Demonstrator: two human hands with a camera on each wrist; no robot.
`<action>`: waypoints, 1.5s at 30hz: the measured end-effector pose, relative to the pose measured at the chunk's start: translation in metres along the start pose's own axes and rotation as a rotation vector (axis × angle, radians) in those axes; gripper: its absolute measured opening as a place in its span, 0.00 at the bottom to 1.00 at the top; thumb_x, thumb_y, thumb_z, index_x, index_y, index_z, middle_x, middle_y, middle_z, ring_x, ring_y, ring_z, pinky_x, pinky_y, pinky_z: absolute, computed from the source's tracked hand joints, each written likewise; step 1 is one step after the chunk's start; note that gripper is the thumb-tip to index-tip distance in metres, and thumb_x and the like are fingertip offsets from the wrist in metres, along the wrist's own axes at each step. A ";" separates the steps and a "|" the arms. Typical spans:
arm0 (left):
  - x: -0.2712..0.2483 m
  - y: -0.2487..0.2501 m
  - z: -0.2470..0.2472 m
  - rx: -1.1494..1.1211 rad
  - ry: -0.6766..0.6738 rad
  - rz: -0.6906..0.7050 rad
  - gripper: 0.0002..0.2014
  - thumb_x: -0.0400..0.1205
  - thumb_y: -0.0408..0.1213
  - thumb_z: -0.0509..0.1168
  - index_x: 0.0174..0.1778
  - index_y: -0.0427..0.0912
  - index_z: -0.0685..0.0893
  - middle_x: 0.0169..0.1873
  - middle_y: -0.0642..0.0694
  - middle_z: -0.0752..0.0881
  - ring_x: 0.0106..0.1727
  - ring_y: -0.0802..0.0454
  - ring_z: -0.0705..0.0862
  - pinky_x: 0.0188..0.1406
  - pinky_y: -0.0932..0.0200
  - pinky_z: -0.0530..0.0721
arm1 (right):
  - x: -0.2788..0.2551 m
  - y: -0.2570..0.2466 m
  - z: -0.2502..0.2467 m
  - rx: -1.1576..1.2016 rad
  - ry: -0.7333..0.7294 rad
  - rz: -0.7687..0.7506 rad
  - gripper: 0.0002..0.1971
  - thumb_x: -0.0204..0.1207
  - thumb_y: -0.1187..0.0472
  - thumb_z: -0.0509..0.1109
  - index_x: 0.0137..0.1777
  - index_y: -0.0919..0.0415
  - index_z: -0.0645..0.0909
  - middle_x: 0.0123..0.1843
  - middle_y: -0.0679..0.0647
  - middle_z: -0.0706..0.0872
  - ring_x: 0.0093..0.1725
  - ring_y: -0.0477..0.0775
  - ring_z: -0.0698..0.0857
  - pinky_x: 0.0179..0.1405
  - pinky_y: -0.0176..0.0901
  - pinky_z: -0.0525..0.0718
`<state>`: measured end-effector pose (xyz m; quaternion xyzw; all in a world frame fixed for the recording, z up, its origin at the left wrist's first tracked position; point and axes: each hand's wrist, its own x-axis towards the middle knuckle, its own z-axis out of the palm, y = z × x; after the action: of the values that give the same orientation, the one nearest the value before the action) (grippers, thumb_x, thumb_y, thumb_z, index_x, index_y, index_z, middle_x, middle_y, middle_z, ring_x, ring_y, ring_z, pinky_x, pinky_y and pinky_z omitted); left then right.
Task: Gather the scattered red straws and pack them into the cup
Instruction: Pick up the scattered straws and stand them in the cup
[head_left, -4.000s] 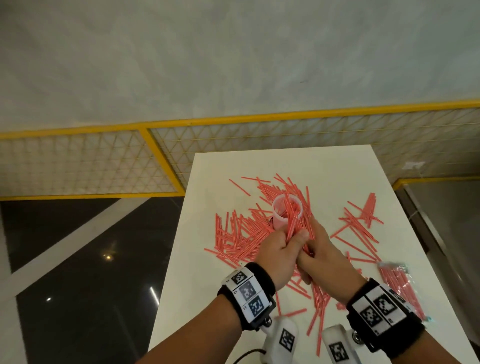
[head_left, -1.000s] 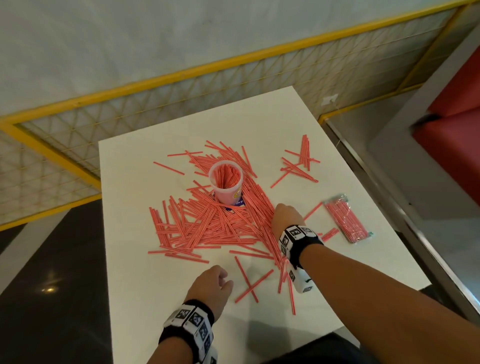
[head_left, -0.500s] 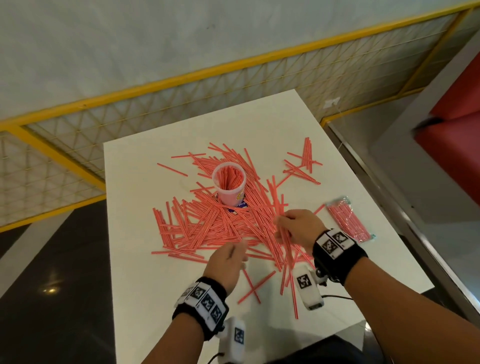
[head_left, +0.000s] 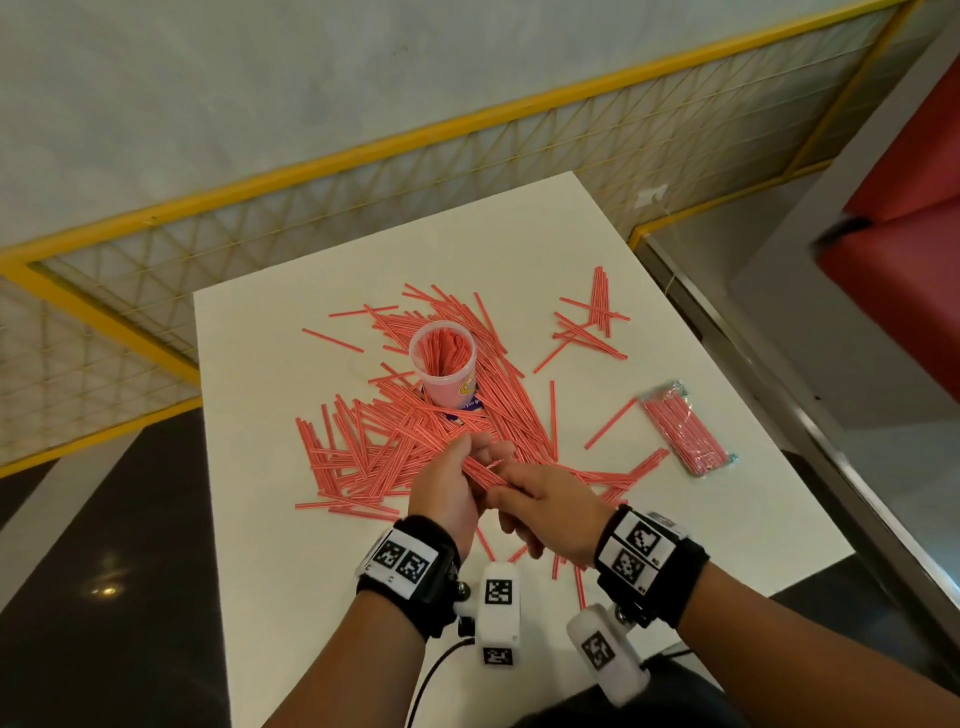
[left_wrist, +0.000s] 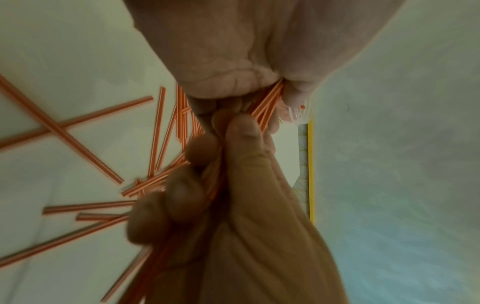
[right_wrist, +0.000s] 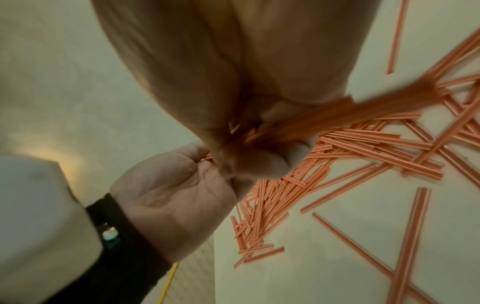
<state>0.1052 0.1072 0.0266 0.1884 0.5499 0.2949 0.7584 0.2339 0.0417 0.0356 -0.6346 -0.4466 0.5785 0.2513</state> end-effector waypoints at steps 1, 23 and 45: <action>0.000 -0.001 -0.002 0.021 0.016 0.015 0.13 0.91 0.41 0.60 0.52 0.36 0.85 0.44 0.37 0.92 0.44 0.40 0.89 0.50 0.45 0.84 | -0.001 0.000 0.000 0.001 -0.001 0.001 0.11 0.87 0.56 0.66 0.44 0.59 0.81 0.34 0.51 0.86 0.26 0.49 0.81 0.27 0.44 0.82; -0.031 0.017 0.005 -0.101 0.008 0.279 0.20 0.93 0.43 0.59 0.78 0.36 0.72 0.30 0.50 0.71 0.28 0.54 0.70 0.35 0.55 0.77 | 0.008 -0.019 0.001 0.641 -0.291 0.200 0.17 0.66 0.74 0.62 0.54 0.61 0.73 0.39 0.57 0.79 0.32 0.49 0.72 0.28 0.40 0.63; -0.048 -0.014 -0.041 1.034 -0.043 0.486 0.18 0.91 0.52 0.56 0.43 0.41 0.74 0.33 0.50 0.72 0.30 0.60 0.69 0.32 0.63 0.70 | 0.080 0.059 0.012 -0.917 0.336 0.254 0.26 0.88 0.56 0.61 0.79 0.70 0.63 0.71 0.64 0.75 0.66 0.63 0.82 0.63 0.53 0.84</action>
<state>0.0591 0.0634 0.0395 0.6618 0.5480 0.1496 0.4892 0.2328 0.0804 -0.0568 -0.8133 -0.5275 0.2388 -0.0574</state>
